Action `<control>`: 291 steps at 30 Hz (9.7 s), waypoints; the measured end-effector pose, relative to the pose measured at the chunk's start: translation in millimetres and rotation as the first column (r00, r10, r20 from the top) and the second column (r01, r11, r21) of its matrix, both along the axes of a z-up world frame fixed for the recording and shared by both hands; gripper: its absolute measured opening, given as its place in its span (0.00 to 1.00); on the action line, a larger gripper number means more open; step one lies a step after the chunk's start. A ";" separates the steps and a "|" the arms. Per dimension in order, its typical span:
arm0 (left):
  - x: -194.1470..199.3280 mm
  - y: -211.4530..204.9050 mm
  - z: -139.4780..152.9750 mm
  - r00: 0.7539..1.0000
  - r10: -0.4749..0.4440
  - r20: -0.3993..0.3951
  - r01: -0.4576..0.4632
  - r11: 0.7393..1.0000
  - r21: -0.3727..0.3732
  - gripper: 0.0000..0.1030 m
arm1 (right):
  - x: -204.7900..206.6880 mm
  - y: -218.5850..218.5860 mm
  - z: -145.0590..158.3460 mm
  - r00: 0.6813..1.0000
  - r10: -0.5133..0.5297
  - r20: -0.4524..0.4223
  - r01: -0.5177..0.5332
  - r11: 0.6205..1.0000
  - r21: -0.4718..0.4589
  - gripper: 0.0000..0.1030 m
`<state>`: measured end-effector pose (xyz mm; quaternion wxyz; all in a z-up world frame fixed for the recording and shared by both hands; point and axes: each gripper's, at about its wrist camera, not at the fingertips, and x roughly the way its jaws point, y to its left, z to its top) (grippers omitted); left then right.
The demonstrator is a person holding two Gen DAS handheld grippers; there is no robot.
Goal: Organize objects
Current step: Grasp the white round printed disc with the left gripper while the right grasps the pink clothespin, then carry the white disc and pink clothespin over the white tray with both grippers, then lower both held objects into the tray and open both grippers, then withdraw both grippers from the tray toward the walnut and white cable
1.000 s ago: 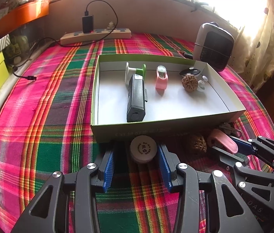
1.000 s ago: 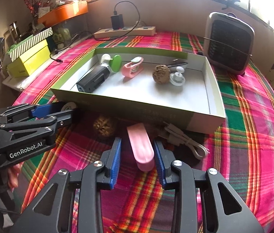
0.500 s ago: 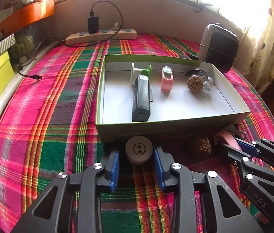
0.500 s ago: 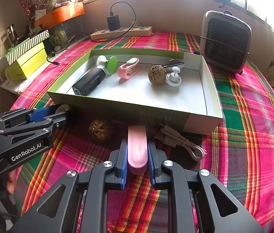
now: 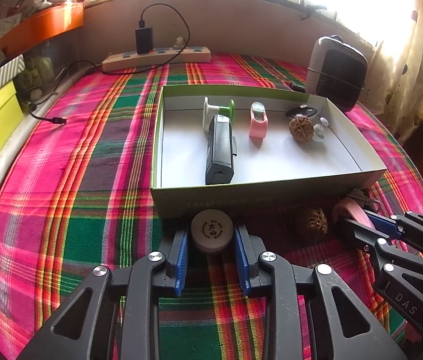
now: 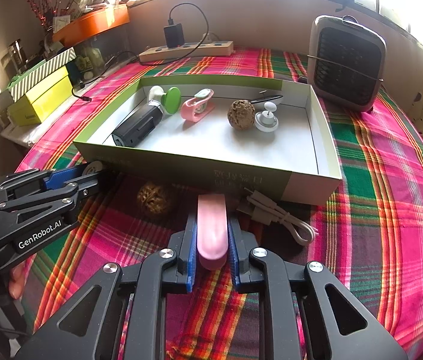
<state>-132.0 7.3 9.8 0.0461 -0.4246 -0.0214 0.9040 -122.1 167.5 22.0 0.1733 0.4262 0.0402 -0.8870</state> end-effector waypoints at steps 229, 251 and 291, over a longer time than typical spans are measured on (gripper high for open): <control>-59.1 36.9 17.8 0.999 -0.036 -0.034 0.034 0.997 -0.064 0.35 | -83.6 7.4 21.3 0.994 0.048 -0.098 -0.040 0.996 0.078 0.42; -18.4 20.2 37.3 0.996 -0.008 -0.088 0.007 1.000 -0.012 0.35 | -52.6 22.9 38.3 0.990 0.004 -0.139 0.000 1.000 0.029 0.43; 11.3 36.7 16.1 0.993 -0.122 -0.005 0.122 0.987 0.104 0.38 | -9.7 49.9 5.1 0.996 0.090 -0.022 -0.090 0.996 -0.011 0.44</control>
